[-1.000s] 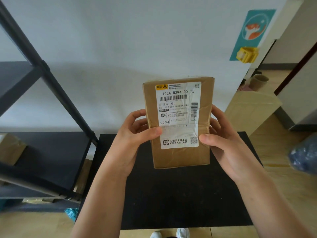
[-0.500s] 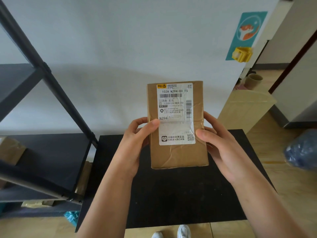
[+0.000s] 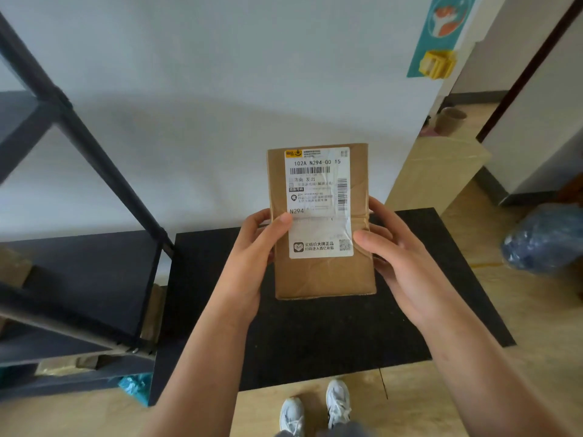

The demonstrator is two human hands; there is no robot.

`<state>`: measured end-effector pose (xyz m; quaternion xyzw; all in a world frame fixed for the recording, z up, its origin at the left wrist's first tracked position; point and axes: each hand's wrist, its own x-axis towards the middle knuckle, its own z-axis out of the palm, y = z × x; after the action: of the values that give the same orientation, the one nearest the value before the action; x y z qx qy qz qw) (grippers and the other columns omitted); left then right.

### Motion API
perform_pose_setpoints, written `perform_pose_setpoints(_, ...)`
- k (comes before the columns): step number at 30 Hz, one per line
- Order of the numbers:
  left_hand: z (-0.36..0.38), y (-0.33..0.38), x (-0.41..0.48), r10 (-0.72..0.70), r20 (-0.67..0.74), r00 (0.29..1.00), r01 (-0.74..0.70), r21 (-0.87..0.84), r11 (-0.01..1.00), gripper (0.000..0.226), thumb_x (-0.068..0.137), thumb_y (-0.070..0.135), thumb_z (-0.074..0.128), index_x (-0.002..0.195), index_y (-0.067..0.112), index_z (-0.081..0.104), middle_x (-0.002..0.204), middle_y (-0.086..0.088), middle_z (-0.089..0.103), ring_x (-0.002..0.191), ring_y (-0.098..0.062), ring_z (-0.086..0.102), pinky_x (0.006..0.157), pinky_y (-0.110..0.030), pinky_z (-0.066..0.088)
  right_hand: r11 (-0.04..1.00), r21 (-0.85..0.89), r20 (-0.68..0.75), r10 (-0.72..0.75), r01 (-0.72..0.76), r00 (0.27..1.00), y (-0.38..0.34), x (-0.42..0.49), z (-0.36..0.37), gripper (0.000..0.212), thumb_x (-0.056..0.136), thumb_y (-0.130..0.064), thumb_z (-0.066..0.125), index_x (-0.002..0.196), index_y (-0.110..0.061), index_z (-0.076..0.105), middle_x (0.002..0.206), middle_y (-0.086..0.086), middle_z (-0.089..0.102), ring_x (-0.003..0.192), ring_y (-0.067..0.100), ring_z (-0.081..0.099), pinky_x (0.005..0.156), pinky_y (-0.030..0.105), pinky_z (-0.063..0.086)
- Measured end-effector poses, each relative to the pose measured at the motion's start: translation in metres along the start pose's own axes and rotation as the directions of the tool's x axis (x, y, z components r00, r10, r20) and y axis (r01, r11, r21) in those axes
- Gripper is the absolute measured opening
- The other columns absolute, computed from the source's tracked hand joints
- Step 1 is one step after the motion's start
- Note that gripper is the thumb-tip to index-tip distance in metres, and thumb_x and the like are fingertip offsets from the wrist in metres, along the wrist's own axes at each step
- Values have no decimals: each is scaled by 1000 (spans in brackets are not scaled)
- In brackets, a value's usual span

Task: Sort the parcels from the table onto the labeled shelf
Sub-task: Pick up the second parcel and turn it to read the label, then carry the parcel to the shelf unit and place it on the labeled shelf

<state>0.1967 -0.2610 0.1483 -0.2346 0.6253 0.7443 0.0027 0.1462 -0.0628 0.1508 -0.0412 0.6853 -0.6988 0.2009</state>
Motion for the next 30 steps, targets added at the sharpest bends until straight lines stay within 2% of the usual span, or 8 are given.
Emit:
perform_pose_setpoints(7,-7,-19,-30,-31,-45,998,30,-20,999,82,64,55,71,140,29,52,124,0,70,112,-21,69,101,-52,52,999,-40,33,28,-27,999,16,-22,10,67,78,-37,72,141,-41,50,122,-9,73,117,10,67,107,46,46)
perform_pose_setpoints(10,-13,-25,-53,-7,-85,996,7,4,1000,79,67,55,68,140,31,52,123,2,70,111,-18,68,101,-51,52,998,-55,73,41,-37,997,18,-32,15,67,77,-40,70,141,-39,50,118,-11,75,110,6,69,106,45,47)
perform_pose_setpoints(14,-18,-42,-88,-1,-167,986,-2,-18,1000,70,77,52,74,141,35,51,124,2,70,115,-21,66,101,-54,52,995,-69,145,76,-67,987,22,-53,23,68,72,-45,71,137,-35,55,111,-12,77,105,6,71,103,42,49)
perform_pose_setpoints(19,-11,-70,-142,-56,-275,960,43,-53,998,59,88,45,68,143,35,49,125,3,69,112,-21,66,99,-52,53,987,-127,215,120,-94,969,30,-90,21,53,82,-44,70,132,-33,58,106,-12,78,103,8,71,95,36,54)
perform_pose_setpoints(23,-5,-85,-188,-81,-384,920,46,-98,994,59,87,44,71,140,30,49,123,1,68,109,-20,66,98,-49,55,984,-133,283,153,-120,947,39,-121,22,67,67,-50,71,130,-29,59,110,-9,76,104,12,70,95,37,55)
perform_pose_setpoints(27,-16,-92,-228,-74,-475,877,2,-150,989,66,77,48,78,134,25,54,121,-1,70,108,-23,68,96,-55,55,984,-143,367,153,-107,917,42,-146,39,65,66,-50,72,127,-31,60,102,-13,78,102,10,71,96,37,55)
perform_pose_setpoints(30,-31,-94,-251,-47,-501,864,-51,-181,982,55,86,36,73,136,22,54,121,-1,71,108,-20,69,89,-41,58,985,-154,434,139,-79,890,41,-159,55,63,68,-50,72,127,-33,60,103,-15,78,102,9,72,98,38,54)
